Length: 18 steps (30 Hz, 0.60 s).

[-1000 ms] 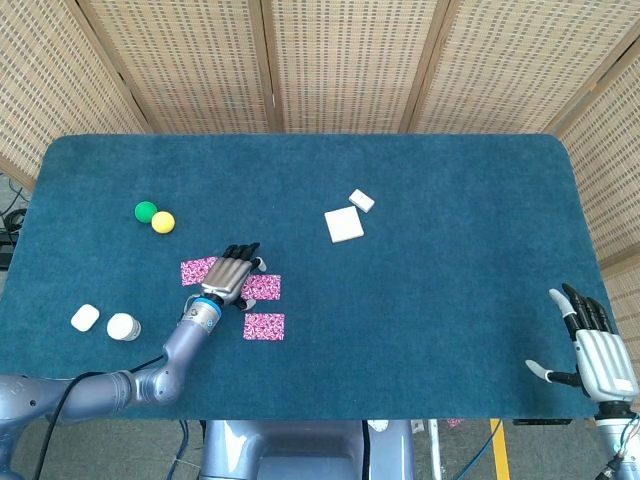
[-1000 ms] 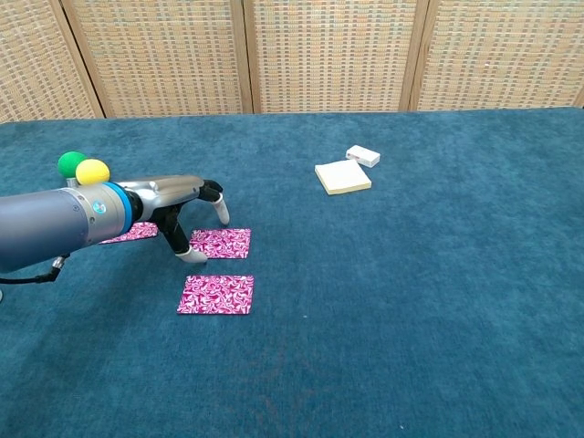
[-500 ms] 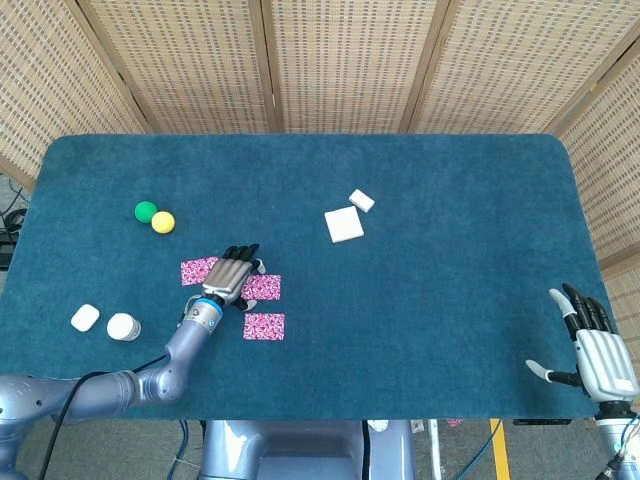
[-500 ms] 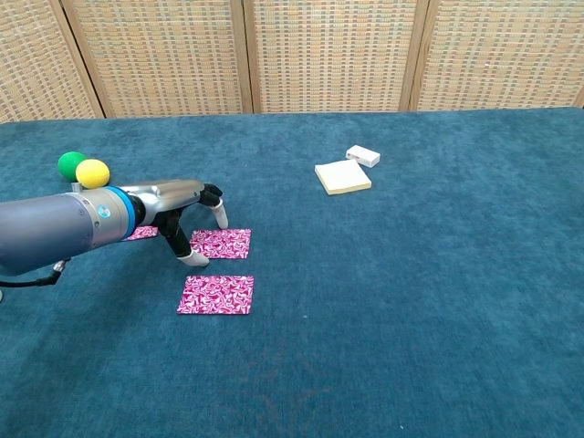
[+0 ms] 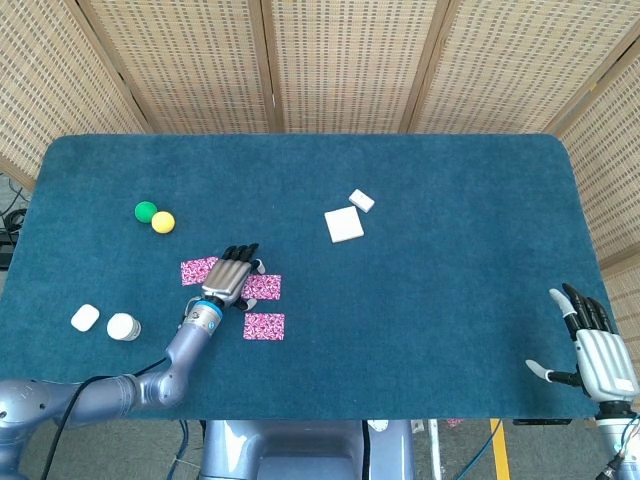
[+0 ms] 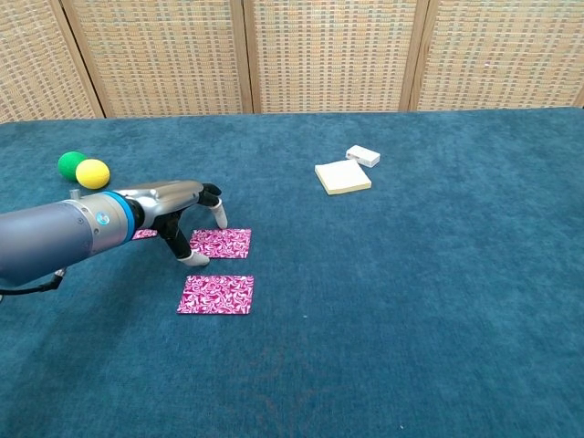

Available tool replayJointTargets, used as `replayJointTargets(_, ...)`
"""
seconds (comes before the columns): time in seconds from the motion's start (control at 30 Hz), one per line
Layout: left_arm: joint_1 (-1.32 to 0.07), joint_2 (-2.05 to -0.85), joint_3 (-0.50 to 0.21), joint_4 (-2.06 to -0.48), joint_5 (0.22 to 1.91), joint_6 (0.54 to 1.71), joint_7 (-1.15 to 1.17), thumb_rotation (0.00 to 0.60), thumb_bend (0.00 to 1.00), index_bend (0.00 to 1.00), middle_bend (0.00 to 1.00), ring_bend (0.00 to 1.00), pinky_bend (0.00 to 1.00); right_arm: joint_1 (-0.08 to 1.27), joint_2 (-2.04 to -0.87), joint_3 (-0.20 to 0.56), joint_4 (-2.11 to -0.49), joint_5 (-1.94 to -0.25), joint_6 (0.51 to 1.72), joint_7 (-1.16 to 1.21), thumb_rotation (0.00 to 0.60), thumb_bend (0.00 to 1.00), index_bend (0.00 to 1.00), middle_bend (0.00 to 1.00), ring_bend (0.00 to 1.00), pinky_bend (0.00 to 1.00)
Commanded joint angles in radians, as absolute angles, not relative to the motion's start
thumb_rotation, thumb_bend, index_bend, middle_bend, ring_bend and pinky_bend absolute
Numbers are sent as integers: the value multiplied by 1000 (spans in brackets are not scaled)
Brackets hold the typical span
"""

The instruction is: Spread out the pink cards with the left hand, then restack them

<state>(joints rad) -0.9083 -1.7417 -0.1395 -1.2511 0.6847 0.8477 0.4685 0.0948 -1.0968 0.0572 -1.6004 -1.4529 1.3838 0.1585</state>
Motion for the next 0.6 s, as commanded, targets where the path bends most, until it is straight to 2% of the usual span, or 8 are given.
replayJointTargets(0.03,-905,-1746,-141,-1248,688,850,467,600,312,657,0,0,0,95,-1097,57,-1601,-1453,1384,159,600,1,0,0,0,0)
replayJointTargets(0.6,-885,-1753,-161,-1242,725,866,451,600,306,676,0,0,0,96,-1096,57,-1601,-1452,1382,158,600,1,0,0,0,0)
